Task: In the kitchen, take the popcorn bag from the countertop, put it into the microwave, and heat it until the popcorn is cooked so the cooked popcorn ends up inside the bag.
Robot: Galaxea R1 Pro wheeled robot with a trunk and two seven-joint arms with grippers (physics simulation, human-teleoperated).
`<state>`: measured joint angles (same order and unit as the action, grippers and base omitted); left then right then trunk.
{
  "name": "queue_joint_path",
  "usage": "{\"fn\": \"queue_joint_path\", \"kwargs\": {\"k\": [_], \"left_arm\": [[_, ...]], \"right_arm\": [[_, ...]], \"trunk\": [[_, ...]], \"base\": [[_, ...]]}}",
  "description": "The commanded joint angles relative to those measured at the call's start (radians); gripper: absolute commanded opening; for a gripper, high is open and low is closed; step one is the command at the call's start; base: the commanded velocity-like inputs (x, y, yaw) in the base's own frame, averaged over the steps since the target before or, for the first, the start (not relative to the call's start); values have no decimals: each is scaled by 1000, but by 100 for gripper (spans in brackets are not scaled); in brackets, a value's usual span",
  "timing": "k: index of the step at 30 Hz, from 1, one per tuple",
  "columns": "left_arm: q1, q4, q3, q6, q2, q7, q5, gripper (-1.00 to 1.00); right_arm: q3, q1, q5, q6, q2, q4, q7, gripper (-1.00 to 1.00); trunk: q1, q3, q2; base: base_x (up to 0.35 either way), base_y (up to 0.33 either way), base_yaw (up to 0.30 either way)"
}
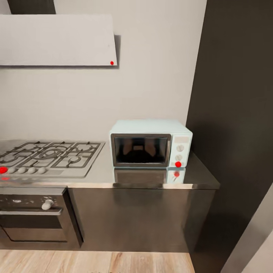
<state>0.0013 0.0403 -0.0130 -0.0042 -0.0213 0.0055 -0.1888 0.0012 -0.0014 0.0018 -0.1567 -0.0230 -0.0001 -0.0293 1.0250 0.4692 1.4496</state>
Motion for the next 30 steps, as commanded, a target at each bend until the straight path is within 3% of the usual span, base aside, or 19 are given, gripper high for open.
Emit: {"fn": "queue_joint_path", "kwargs": {"k": [1, 12, 21, 30], "left_arm": [[0, 1, -1, 0, 0, 1, -6, 100], [0, 2, -1, -2, -2, 0, -6, 100], [0, 2, -1, -2, -2, 1, -6, 100], [0, 2, -1, -2, -1, 0, -6, 100]], "right_arm": [[0, 0, 0, -3, 0, 0, -2, 100], [2, 0, 1, -7, 1, 0, -2, 100], [0, 0, 0, -6, 2, 0, -1, 100], [2, 0, 2, -4, 0, 0, -1, 100]], "trunk": [[0, 1, 0], [0, 1, 0], [0, 1, 0], [0, 1, 0]], "base": [[0, 0, 271], [0, 0, 73], [0, 0, -183], [0, 0, -13]]}}
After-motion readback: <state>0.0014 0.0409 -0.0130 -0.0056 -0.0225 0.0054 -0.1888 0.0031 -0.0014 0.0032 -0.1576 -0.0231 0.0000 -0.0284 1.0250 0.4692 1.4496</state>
